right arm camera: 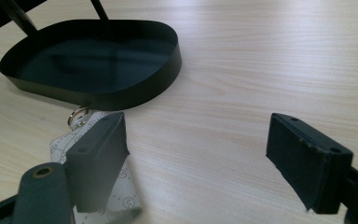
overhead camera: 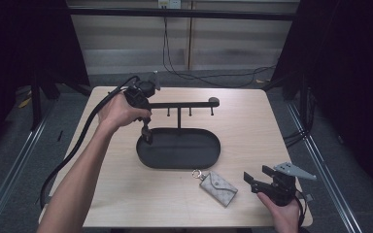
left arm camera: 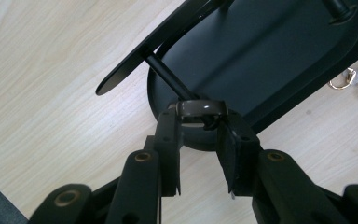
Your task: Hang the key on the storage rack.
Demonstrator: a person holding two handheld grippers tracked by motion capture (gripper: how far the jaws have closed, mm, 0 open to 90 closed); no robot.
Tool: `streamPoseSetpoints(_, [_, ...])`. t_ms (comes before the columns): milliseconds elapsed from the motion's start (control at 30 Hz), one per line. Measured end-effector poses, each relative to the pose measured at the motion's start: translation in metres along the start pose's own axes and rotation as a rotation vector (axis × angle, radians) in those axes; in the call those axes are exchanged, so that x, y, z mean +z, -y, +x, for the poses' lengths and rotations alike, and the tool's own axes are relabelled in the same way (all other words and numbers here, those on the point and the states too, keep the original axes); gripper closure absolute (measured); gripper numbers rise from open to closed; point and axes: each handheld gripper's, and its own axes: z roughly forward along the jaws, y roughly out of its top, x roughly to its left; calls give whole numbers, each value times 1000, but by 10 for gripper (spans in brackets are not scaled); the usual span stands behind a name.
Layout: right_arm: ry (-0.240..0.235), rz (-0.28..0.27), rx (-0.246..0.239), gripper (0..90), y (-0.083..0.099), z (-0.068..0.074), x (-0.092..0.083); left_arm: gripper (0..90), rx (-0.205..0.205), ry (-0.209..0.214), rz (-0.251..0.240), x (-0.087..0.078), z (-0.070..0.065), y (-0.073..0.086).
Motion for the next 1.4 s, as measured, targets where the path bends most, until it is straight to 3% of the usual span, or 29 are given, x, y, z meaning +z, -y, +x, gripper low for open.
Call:
streamPoseSetpoints(633, [-3, 3, -1, 204, 0, 1, 1, 701, -33, 16, -34, 2, 5, 3])
streamPoseSetpoints(867, [-2, 4, -1, 204, -1, 0, 2, 591, -38, 23, -35, -2, 6, 6])
streamPoseSetpoints(933, [0, 3, -1, 204, -1, 0, 2, 514, -43, 26, -45, -5, 6, 8])
streamPoseSetpoints(1033, [7, 0, 4, 204, -1, -1, 2, 466, -54, 53, -99, -9, 9, 12])
streamPoseSetpoints(1400, [8, -2, -1, 204, -1, -1, 1, 343, -51, 90, -182, -11, 13, 40])
